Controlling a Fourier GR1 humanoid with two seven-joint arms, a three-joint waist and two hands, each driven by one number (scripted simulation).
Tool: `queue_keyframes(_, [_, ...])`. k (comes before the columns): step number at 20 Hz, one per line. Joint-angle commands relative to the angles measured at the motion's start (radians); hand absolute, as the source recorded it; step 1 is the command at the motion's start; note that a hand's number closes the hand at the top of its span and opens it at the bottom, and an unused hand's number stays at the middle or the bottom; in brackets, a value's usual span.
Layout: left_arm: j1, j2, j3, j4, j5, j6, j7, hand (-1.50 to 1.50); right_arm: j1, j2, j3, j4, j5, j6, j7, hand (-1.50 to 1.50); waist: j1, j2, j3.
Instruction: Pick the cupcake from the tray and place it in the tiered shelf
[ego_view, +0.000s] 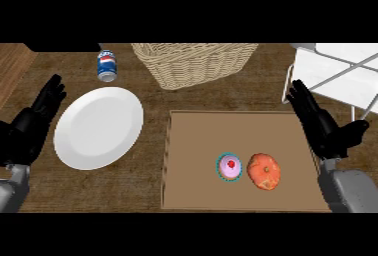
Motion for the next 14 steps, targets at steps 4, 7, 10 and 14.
queue_keyframes(4, [0.149, -0.071, 0.018, 0.071, 0.074, 0.035, 0.082, 0.0, 0.152, -0.069, -0.107, -0.22, 0.169, -0.303, 0.002, 1.5, -0.071, 0.005, -0.008])
queue_keyframes(7, [0.199, -0.094, 0.026, 0.114, 0.112, 0.034, 0.104, 0.0, 0.317, -0.233, -0.171, -0.072, 0.336, -0.377, 0.13, 1.5, -0.145, 0.04, -0.034])
queue_keyframes(10, [0.231, -0.162, 0.019, 0.121, 0.166, 0.034, 0.128, 0.0, 0.439, -0.04, -0.198, -0.211, 0.285, -0.549, 0.182, 1.5, -0.113, 0.014, -0.008])
queue_keyframes(14, [0.202, -0.163, 0.009, 0.156, 0.157, -0.004, 0.121, 0.0, 0.643, 0.066, -0.05, -0.565, 0.377, -0.607, 0.209, -1.5, -0.06, 0.023, -0.005])
